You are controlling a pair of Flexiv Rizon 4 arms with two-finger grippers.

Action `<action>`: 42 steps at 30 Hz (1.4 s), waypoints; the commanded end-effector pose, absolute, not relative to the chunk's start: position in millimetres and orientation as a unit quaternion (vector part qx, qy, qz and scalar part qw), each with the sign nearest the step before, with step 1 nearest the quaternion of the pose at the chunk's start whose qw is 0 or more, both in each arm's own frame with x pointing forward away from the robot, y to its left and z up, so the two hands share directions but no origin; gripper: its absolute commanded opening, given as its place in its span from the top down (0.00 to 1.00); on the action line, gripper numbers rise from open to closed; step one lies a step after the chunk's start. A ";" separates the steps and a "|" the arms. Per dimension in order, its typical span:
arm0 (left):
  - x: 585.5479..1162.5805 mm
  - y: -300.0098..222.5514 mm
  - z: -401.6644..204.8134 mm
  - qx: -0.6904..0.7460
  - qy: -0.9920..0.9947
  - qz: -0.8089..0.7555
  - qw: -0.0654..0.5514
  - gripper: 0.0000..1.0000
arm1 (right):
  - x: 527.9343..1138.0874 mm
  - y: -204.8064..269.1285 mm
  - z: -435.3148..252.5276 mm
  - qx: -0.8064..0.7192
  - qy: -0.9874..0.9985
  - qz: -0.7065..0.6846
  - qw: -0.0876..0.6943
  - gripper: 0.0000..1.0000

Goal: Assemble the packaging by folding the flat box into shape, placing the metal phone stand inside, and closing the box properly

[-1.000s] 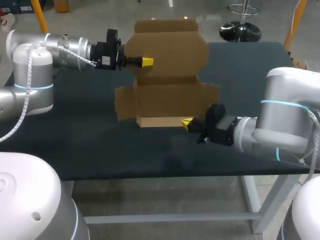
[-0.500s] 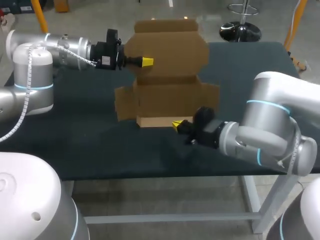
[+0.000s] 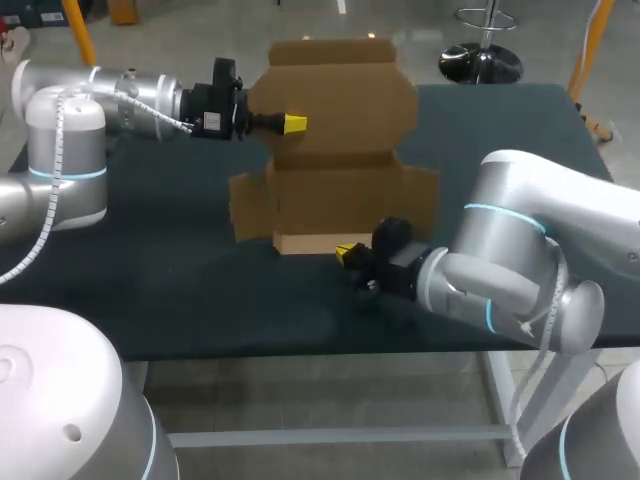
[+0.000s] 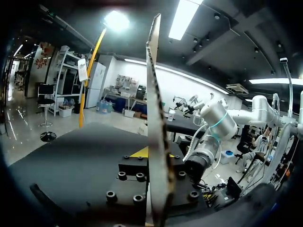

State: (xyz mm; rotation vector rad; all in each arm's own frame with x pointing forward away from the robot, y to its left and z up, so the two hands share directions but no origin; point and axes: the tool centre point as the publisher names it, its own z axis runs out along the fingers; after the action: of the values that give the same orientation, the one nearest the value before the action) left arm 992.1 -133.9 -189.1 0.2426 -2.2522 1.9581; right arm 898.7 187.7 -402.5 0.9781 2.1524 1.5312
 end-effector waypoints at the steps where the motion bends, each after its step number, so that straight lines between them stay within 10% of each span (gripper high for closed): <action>1: 991.7 -132.8 -190.3 0.080 -0.750 0.652 0.074 1.00 | 905.1 198.4 -408.5 0.371 0.745 0.517 0.200 1.00; 42: 991.7 -132.8 -190.3 0.080 -0.750 0.652 0.074 1.00 | 932.5 196.6 -428.2 0.394 0.729 0.523 0.201 1.00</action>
State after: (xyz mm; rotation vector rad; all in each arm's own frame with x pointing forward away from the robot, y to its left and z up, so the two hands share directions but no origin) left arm 992.0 -133.9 -189.5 0.2428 -2.2526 1.9577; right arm 930.9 191.5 -424.6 1.0893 2.0531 1.4776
